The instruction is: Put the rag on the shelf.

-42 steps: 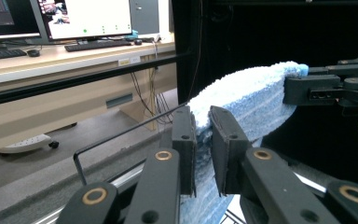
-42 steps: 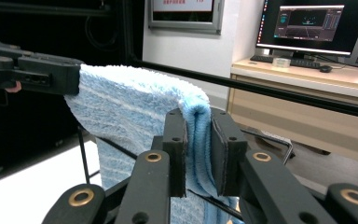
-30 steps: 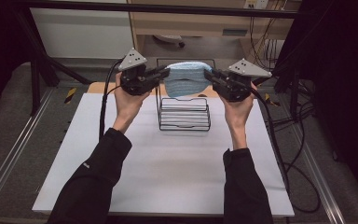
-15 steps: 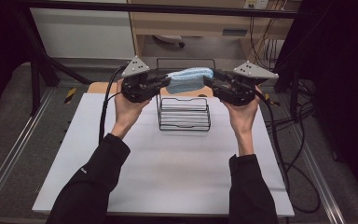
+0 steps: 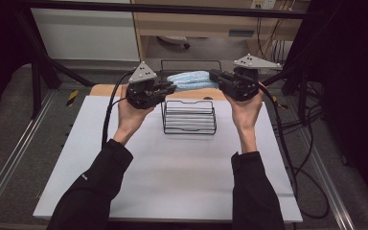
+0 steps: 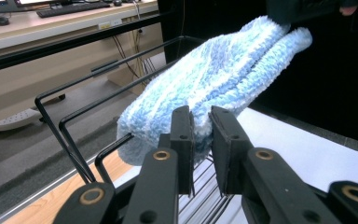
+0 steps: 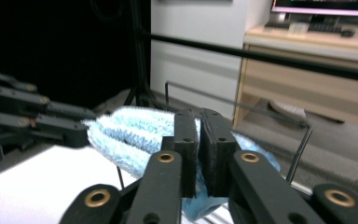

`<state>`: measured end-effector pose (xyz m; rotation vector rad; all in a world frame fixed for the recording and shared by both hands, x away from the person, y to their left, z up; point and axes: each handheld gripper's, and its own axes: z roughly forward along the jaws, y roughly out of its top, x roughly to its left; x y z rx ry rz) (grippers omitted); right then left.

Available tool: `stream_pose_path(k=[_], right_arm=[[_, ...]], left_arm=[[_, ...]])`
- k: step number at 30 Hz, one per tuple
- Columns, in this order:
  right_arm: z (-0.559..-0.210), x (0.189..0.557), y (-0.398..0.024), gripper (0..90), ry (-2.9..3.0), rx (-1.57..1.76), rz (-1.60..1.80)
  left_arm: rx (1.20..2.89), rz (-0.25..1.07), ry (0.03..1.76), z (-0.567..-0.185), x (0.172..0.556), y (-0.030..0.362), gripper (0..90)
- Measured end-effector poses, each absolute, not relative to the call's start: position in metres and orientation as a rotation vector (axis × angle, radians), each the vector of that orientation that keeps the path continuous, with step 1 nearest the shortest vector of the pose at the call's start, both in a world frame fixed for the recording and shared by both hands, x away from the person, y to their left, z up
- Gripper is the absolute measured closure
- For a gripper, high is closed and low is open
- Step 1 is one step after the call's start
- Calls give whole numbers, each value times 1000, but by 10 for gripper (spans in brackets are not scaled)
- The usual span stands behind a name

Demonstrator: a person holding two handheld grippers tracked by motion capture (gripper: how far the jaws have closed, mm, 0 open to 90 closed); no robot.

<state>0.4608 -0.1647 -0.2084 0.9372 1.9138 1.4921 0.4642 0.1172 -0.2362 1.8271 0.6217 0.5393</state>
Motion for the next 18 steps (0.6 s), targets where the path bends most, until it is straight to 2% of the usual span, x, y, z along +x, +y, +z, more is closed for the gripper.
stream_pose_path(k=[9,14,18], right_arm=[[-227,461,-165,893,1975,962,1464],[-232,461,-165,893,1989,960,1449],[-234,461,-165,890,1998,956,1430]], left_arm=[[1781,464,657,-219,461,127,714],[1757,457,664,-212,461,128,723],[1772,434,684,-217,464,123,764]])
